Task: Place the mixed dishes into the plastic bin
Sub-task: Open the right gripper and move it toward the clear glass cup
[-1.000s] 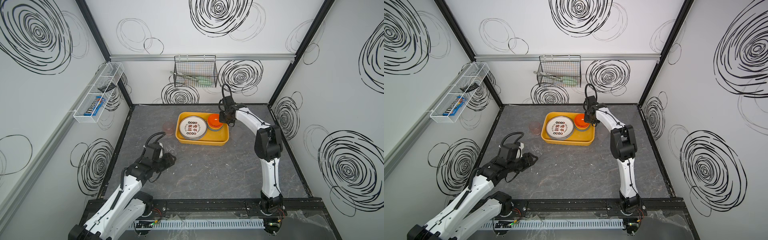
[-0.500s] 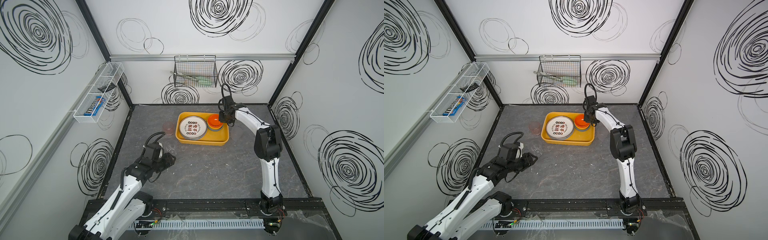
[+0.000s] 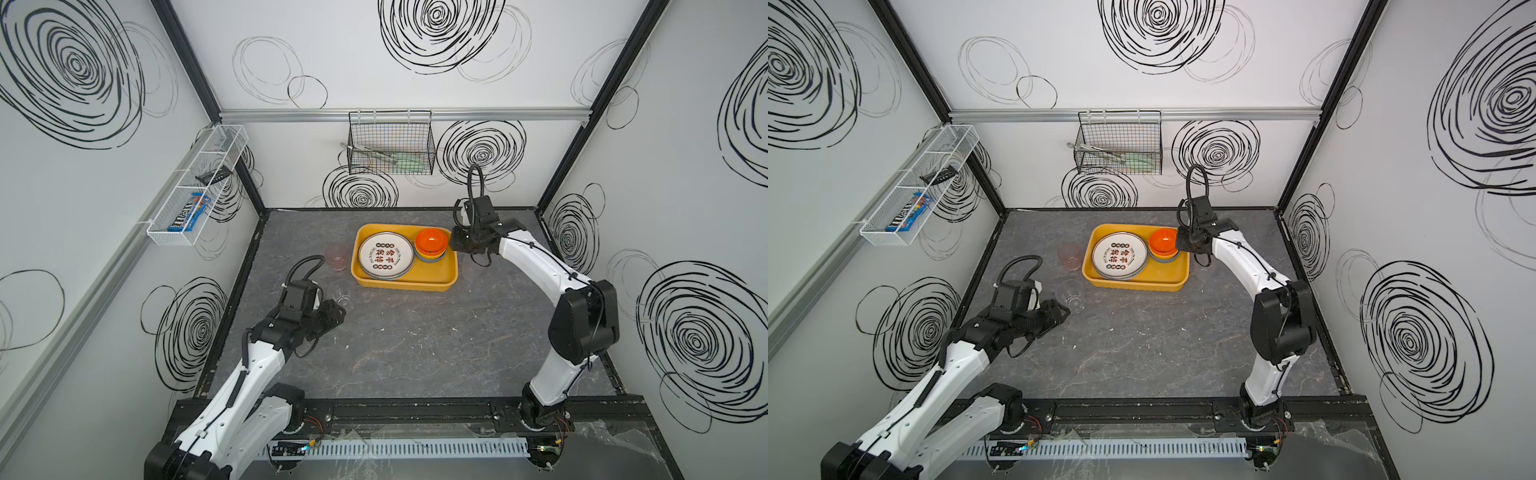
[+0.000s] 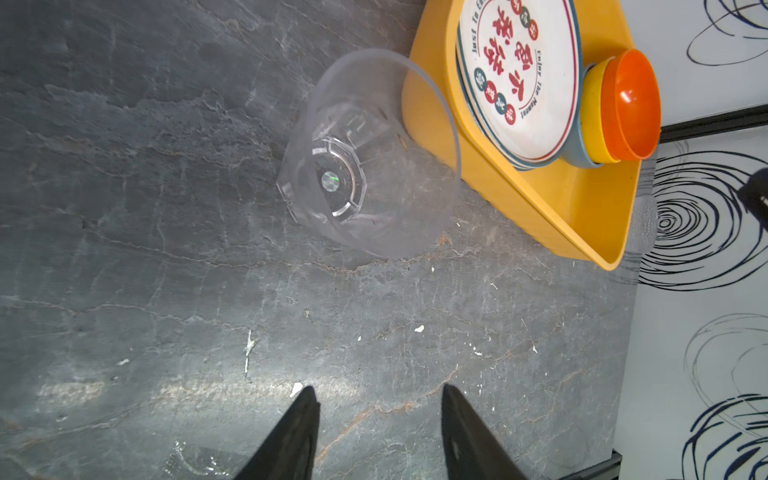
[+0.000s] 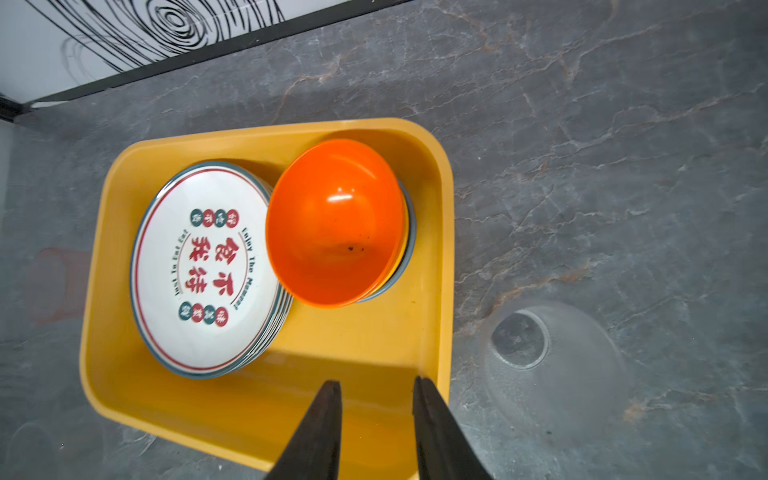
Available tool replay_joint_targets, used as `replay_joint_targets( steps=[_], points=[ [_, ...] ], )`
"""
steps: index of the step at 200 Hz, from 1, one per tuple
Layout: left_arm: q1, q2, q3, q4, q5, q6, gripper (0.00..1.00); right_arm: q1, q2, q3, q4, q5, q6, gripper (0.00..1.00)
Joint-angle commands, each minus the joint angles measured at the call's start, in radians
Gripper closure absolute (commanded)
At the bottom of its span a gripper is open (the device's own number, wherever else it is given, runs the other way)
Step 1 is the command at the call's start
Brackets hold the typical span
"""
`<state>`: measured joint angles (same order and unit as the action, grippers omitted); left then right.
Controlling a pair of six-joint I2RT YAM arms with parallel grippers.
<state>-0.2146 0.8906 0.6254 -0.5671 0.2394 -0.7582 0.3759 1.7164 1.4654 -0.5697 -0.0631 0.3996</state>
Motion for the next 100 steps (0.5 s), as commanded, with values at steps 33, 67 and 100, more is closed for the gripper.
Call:
replay_joint_targets(
  steps=[33, 67, 100],
  points=[
    [0.071, 0.11, 0.071, 0.057, -0.042, 0.055, 0.49, 0.034, -0.194, -0.248, 0.148, -0.231, -0.02, 0.61],
    [0.097, 0.177, 0.106, 0.081, -0.057, 0.066, 0.49, 0.065, -0.312, -0.397, 0.263, -0.393, -0.017, 0.56],
    [0.11, 0.24, 0.123, 0.123, -0.078, 0.065, 0.49, 0.126, -0.385, -0.514, 0.403, -0.504, 0.007, 0.53]
  ],
)
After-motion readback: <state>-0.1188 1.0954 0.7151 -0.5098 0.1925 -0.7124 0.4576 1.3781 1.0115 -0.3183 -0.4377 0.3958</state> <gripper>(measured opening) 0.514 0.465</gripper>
